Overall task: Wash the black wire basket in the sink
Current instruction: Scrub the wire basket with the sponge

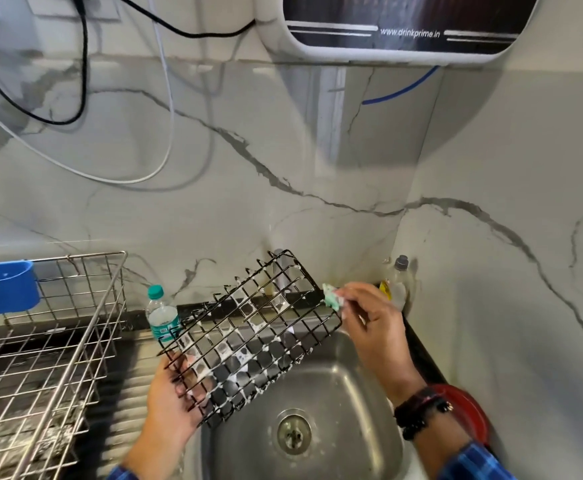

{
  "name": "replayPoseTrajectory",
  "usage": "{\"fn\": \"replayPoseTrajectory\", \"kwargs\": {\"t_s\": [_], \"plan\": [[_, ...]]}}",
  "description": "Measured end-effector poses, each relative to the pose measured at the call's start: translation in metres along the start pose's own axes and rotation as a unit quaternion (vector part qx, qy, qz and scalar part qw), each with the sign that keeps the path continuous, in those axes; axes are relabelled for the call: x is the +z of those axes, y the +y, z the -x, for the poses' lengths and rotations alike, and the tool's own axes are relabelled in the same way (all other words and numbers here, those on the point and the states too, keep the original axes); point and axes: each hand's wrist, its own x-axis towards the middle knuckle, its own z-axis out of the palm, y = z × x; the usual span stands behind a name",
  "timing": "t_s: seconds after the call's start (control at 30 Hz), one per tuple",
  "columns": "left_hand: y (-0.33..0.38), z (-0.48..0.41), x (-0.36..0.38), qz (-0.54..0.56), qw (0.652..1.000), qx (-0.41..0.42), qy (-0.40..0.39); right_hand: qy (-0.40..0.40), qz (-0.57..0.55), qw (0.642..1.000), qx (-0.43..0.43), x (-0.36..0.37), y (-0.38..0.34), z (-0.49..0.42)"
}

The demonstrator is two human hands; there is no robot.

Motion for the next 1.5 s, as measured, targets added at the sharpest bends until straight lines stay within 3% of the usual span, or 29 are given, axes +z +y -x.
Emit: {"fn": "replayPoseTrajectory", "kwargs": {"t_s": [0.13, 0.23, 0.33, 0.43, 0.5, 0.63, 0.73, 0.87, 1.0, 1.1, 1.3, 1.37, 1.43, 1.5], "plan": [[-0.002, 0.0, 0.002, -0.014, 0.999, 0.032, 0.004, -0.027, 0.019, 0.999, -0.025, 0.011, -0.012, -0.008], [-0.002, -0.001, 0.0, -0.034, 0.997, 0.045, 0.051, -0.001, 0.061, 0.998, -0.032, 0.006, -0.004, 0.0], [-0.009, -0.008, -0.008, 0.02, 0.995, 0.021, 0.093, -0.011, 0.068, 0.998, -0.011, 0.006, 0.0, 0.017], [-0.017, -0.004, 0.006, 0.105, 0.994, 0.006, 0.04, -0.082, 0.047, 0.995, 0.016, 0.026, -0.014, 0.034], [-0.021, -0.003, 0.015, 0.115, 0.993, 0.014, 0.017, -0.049, 0.019, 0.998, 0.026, 0.042, -0.022, 0.039], [-0.02, -0.004, 0.02, 0.114, 0.993, 0.014, -0.023, 0.118, -0.112, 0.98, 0.112, 0.045, -0.034, 0.027], [-0.018, 0.0, 0.023, 0.097, 0.995, 0.008, -0.039, 0.2, -0.113, 0.97, 0.075, 0.031, -0.037, 0.001], [-0.019, 0.005, 0.022, 0.111, 0.993, 0.008, -0.03, 0.132, -0.027, 0.991, 0.011, 0.029, -0.042, -0.015], [-0.021, 0.01, 0.018, 0.11, 0.994, 0.002, 0.028, 0.184, 0.054, 0.981, -0.019, 0.037, -0.043, -0.006], [-0.025, 0.014, 0.024, 0.155, 0.987, -0.032, 0.011, 0.183, 0.107, 0.975, -0.061, 0.051, -0.043, 0.002], [-0.017, 0.008, 0.027, 0.152, 0.988, -0.012, -0.017, 0.097, 0.046, 0.992, -0.07, 0.068, -0.052, 0.027], [-0.013, 0.015, 0.029, 0.129, 0.991, 0.013, 0.02, 0.082, 0.045, 0.991, -0.099, 0.059, -0.053, 0.022], [-0.011, 0.013, 0.031, 0.16, 0.986, 0.016, 0.037, 0.115, 0.041, 0.988, -0.098, 0.049, -0.056, 0.011], [-0.01, 0.013, 0.033, 0.177, 0.984, 0.003, 0.024, 0.166, 0.014, 0.985, -0.044, 0.044, -0.057, -0.002]]}}
